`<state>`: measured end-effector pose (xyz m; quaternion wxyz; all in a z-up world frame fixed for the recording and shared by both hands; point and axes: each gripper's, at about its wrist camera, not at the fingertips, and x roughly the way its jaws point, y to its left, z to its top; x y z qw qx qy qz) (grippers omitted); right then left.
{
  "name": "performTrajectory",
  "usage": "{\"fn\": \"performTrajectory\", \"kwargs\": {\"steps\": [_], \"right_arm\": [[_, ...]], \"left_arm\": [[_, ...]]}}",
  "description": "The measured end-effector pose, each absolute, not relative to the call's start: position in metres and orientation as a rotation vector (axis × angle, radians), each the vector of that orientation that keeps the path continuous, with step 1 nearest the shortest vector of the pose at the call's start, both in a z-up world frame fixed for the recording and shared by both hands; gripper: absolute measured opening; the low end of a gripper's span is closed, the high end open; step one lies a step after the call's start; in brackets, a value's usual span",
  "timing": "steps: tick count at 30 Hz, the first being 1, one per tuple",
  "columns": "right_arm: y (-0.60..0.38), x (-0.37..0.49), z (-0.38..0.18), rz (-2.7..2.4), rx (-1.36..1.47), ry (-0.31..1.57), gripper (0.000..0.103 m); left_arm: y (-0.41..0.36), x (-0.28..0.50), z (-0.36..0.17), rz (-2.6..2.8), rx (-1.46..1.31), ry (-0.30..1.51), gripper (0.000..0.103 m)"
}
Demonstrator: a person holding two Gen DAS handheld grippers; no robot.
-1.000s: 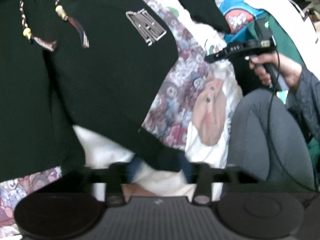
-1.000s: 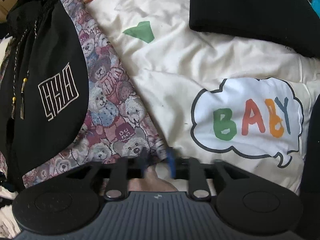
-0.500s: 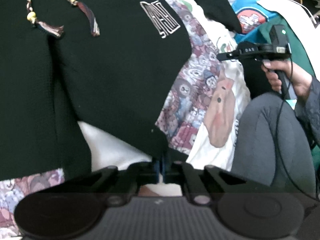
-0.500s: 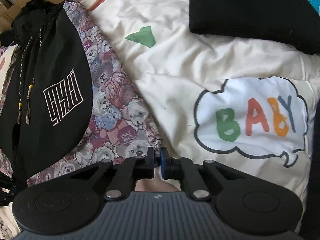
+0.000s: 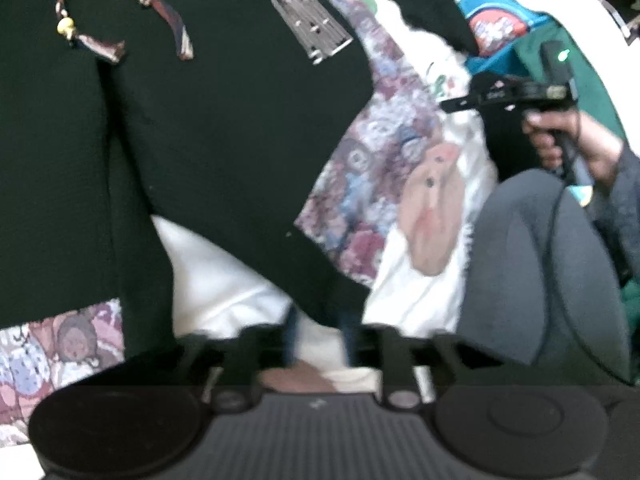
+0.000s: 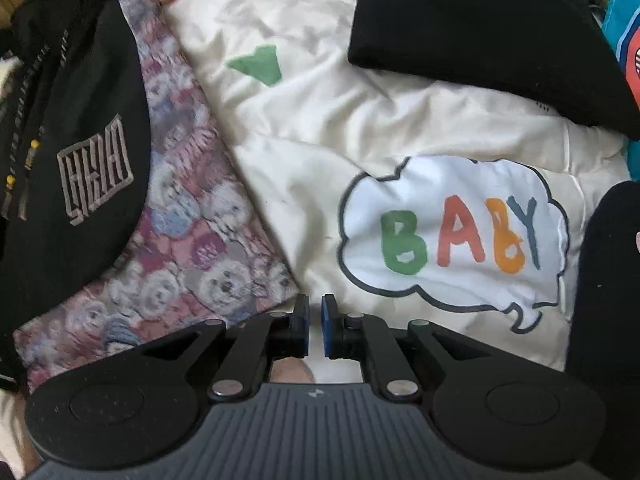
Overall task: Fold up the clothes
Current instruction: 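Lay the trousers back on the bed and open both tools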
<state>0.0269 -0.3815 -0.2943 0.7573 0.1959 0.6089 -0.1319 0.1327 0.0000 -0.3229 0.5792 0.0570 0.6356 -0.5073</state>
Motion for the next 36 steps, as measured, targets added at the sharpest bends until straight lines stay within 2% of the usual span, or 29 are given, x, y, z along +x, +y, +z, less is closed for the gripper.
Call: {"fn": "performTrajectory", "kwargs": {"steps": [4,7,25,31,36], "right_arm": [[-0.381,0.03,-0.281,-0.292,0.421,1.281,0.041],[-0.378,0.033,-0.272,-0.296,0.416,1.247,0.045],[-0.352,0.104,-0.241,-0.23,0.392,1.119,0.047],[-0.348,0.147,-0.242,-0.222,0.339,1.096,0.047],[-0.343,0.19,-0.249,-0.201,0.277,1.077,0.047]], "left_arm": [[0.013,0.141,-0.306,-1.146,0.143,1.448,0.064],[0.024,0.15,-0.293,-1.106,0.133,1.414,0.064],[0.092,0.253,-0.228,-0.823,0.09,1.164,0.065],[0.092,0.302,-0.215,-0.729,0.175,0.975,0.065],[0.086,0.356,-0.214,-0.682,0.168,0.914,0.065]]}}
